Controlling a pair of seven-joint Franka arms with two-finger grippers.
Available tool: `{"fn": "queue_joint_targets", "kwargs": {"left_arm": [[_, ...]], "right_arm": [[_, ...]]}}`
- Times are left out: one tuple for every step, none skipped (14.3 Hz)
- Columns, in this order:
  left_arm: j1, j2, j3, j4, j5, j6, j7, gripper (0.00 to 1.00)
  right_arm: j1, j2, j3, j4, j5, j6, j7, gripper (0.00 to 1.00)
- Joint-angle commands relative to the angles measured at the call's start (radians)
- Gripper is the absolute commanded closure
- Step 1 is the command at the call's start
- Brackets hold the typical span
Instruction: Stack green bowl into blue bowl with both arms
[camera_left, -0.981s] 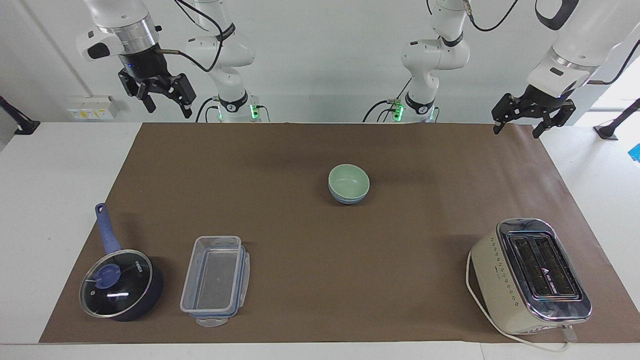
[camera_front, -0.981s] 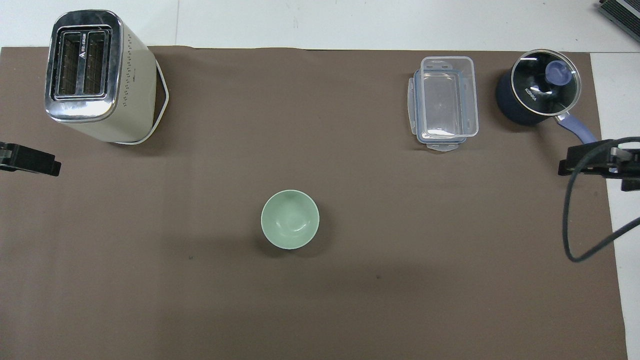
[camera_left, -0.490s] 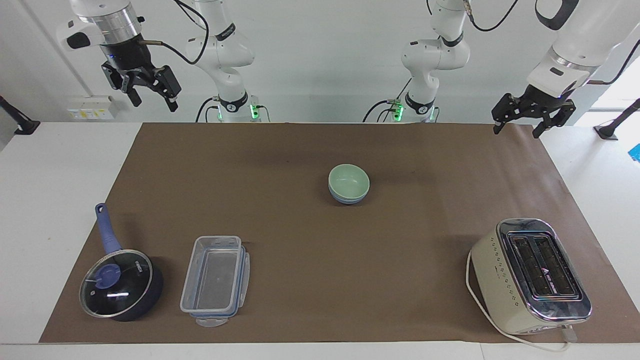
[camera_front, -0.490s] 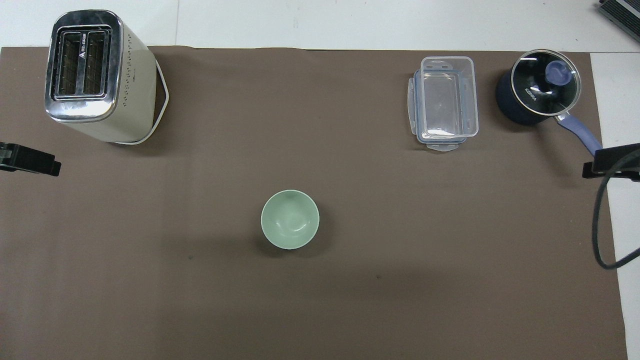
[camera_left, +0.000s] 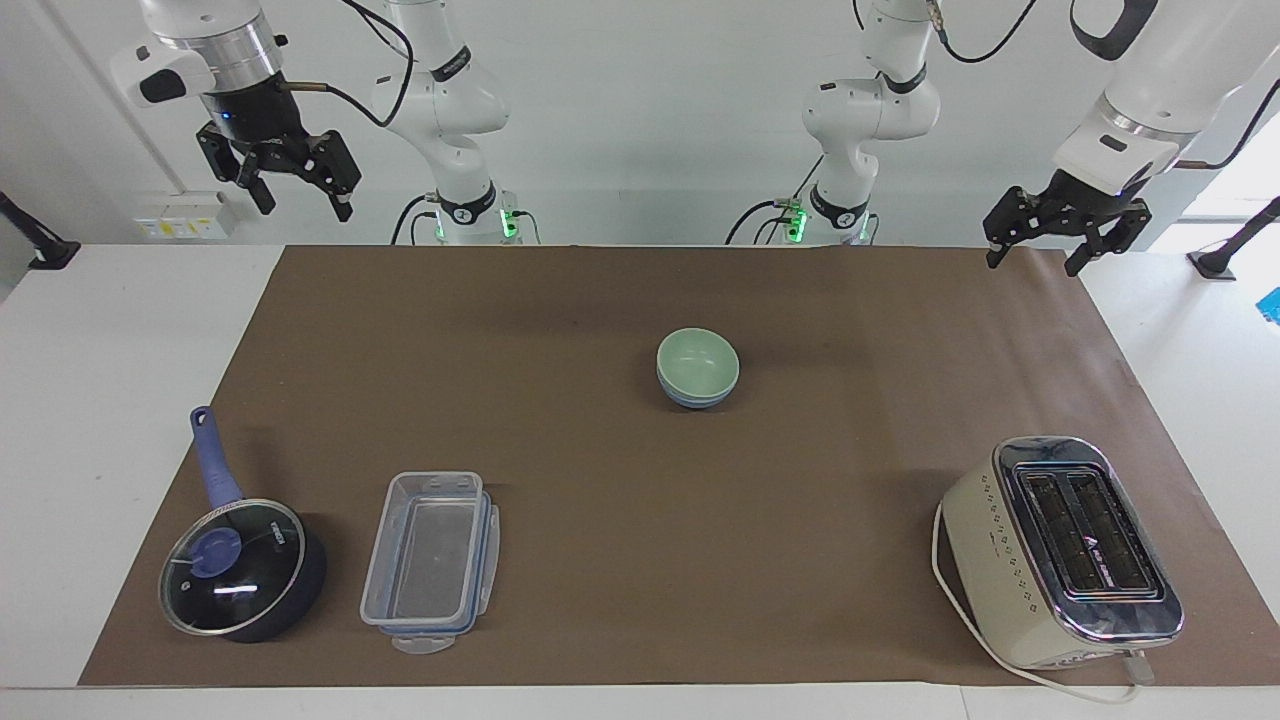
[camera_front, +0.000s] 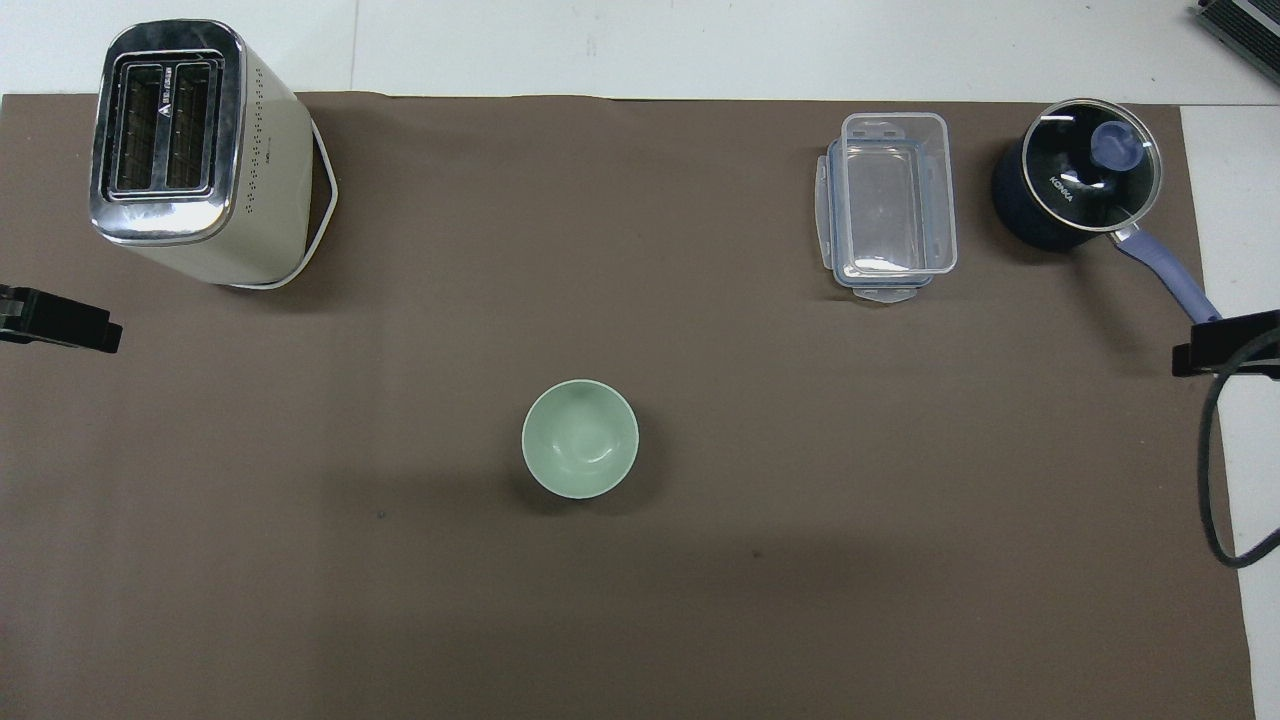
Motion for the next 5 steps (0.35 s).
{"fn": "queue_joint_targets", "kwargs": {"left_arm": [[0.015,-0.004,-0.011,0.016,0.009,-0.04,0.008,0.0],[0.016,-0.004,-0.011,0.016,0.009,-0.037,0.008,0.0],[0.016,-0.002,-0.011,0.016,0.009,-0.037,0.008,0.0],[0.016,-0.004,-0.011,0.016,0.009,-0.037,0.005,0.0],[0.015,-0.004,-0.011,0.016,0.009,-0.037,0.005,0.0]], "right_arm": [[-0.008,-0.023,0.003,-0.02,-0.022,-0.031,-0.025,0.0],[-0.008,-0.023,0.003,-0.021,-0.022,-0.03,-0.025,0.0],[-0.008,-0.023,0.003,-0.022,-0.022,-0.028,-0.025,0.0],[-0.01,-0.023,0.003,-0.022,-0.022,-0.027,-0.026,0.0],[-0.008,-0.023,0.002,-0.022,-0.024,-0.024,-0.028,0.0]]}}
